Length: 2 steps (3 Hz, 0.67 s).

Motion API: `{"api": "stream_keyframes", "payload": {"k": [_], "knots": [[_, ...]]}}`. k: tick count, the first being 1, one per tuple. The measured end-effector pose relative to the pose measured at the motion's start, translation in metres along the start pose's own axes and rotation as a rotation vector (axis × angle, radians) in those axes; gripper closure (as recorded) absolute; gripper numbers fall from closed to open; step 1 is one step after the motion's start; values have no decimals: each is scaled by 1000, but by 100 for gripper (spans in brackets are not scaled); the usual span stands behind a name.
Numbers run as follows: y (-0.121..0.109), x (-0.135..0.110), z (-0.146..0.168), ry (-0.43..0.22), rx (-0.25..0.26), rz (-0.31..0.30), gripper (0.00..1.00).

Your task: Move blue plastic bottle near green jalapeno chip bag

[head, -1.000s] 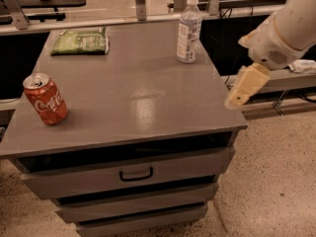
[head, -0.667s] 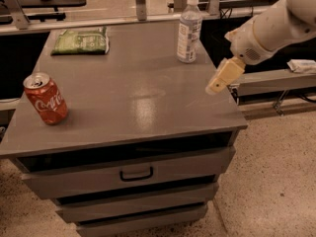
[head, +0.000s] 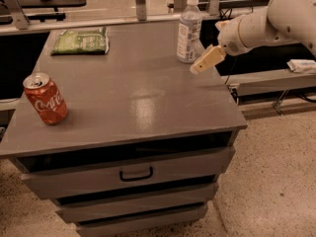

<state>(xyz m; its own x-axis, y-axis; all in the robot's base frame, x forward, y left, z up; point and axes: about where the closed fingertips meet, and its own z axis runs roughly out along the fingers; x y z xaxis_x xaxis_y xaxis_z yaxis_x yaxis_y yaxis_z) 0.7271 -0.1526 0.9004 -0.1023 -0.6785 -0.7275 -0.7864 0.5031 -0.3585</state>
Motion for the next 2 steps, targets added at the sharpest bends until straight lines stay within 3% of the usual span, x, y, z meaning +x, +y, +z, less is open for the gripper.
{"api": "stream_keyframes", "payload": {"k": [2], "knots": [[-34,-22,38,-285,-14,157,0]]}}
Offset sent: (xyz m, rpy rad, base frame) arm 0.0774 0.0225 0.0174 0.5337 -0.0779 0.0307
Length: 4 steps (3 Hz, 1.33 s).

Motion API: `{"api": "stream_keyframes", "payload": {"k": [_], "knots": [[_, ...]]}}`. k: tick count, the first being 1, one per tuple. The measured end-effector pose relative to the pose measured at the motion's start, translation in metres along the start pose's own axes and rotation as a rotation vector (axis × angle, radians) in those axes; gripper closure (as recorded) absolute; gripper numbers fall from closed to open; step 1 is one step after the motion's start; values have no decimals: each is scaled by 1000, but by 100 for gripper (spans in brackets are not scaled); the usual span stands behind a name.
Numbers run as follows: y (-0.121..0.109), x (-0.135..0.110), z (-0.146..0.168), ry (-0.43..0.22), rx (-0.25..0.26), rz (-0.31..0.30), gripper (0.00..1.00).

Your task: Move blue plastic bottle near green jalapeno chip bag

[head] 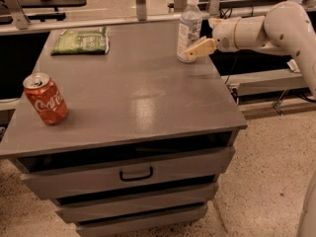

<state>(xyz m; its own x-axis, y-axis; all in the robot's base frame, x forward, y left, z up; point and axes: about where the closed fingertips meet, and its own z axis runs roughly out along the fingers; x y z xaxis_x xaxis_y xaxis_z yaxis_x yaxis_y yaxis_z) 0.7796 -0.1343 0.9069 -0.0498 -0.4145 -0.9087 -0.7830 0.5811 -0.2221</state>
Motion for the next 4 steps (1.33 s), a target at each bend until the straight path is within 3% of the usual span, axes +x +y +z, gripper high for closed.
{"api": "stream_keyframes", "payload": {"k": [1,2,3,4], "knots": [[1,-10,20,-96,-22,78,17],[7,-17,30,-140,-47,139,41],[11,-25,26,-170,-55,160,65],[13,-26,29,-173,-62,162,95]]}}
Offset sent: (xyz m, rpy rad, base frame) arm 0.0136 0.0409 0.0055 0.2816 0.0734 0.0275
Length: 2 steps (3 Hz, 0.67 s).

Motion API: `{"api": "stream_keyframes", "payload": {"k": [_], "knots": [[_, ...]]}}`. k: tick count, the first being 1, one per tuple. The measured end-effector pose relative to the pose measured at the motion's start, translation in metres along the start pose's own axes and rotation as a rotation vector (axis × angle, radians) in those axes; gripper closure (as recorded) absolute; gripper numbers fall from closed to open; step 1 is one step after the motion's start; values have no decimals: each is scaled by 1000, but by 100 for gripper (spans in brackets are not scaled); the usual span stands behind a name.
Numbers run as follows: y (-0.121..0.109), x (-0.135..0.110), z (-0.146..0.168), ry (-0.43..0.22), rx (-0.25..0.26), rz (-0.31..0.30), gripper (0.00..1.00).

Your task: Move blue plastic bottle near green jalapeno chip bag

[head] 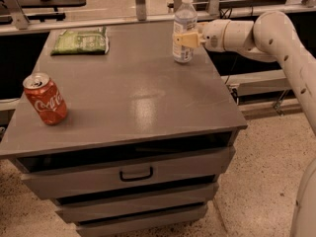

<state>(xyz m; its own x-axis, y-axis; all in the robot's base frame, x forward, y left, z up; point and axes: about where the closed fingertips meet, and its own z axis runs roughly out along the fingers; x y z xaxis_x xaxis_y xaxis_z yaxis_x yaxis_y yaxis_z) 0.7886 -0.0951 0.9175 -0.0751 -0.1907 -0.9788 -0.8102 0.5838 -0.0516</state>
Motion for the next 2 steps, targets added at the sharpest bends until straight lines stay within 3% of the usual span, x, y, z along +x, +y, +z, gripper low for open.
{"api": "stream_keyframes", "payload": {"k": [2], "knots": [[4,-8,9,-27,-8,4,100]]}}
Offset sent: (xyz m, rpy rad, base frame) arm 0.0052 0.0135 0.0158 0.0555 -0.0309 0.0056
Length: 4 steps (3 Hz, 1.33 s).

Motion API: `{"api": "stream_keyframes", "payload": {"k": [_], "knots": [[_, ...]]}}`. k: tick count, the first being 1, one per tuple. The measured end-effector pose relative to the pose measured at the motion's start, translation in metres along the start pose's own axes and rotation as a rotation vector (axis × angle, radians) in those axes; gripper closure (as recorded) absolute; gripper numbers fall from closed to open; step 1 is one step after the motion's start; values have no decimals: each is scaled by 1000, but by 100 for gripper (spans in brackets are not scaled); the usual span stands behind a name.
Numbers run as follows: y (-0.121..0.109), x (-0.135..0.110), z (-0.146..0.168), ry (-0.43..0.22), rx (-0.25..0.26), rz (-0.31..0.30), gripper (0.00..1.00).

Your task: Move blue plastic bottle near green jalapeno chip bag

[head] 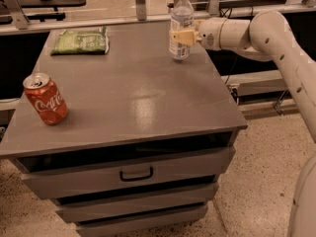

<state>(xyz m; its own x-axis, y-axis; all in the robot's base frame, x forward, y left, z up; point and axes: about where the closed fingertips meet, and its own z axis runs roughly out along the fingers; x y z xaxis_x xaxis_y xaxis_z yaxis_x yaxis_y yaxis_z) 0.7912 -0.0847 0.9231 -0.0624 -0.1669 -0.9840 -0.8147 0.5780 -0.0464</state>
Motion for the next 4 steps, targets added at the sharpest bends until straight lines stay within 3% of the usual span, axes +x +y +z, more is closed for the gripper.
{"api": "stream_keyframes", "payload": {"k": [1,2,4], "knots": [[14,-28,38,-74,-54,-14,100],[40,-51,84,-76,-126,-55,100],[93,-57,145,-4,-229,-59,100]]}}
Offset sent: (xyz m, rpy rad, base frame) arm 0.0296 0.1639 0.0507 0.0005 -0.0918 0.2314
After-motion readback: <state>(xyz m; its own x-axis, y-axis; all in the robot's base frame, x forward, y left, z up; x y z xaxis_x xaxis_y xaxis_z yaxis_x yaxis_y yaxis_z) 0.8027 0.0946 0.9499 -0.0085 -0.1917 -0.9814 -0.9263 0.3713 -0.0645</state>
